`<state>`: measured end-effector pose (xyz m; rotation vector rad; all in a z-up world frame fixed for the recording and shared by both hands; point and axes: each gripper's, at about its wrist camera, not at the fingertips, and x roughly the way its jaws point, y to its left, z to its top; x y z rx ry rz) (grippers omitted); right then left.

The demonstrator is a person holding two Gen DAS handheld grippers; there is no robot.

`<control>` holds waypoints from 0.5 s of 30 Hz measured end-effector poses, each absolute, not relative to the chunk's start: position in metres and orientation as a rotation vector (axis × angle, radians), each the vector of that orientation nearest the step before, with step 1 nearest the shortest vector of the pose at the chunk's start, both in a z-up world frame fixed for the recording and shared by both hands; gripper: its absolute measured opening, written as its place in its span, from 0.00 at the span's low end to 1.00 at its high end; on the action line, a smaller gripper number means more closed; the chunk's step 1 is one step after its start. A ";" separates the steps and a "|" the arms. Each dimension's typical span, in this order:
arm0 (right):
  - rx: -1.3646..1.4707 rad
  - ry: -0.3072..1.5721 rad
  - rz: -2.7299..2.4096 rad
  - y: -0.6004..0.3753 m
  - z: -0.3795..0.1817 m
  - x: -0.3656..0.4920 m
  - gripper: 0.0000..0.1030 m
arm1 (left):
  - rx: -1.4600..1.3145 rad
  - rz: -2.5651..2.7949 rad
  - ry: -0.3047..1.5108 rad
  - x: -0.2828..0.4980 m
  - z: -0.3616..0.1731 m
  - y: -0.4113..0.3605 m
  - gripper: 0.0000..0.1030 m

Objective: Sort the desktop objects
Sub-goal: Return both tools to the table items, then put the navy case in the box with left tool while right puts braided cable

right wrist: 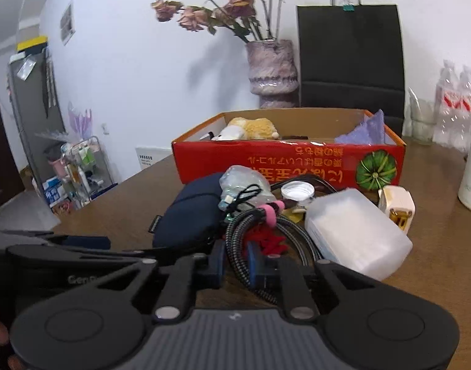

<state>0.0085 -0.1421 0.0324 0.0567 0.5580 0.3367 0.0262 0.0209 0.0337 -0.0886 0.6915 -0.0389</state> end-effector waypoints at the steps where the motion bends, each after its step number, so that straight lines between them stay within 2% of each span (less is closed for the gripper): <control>1: 0.062 0.558 0.345 -0.143 0.033 0.008 0.12 | -0.091 -0.040 0.689 0.027 0.034 0.021 0.88; 15: 0.145 0.464 0.278 -0.179 0.059 0.003 0.09 | -0.151 -0.150 0.664 0.048 0.039 0.020 0.89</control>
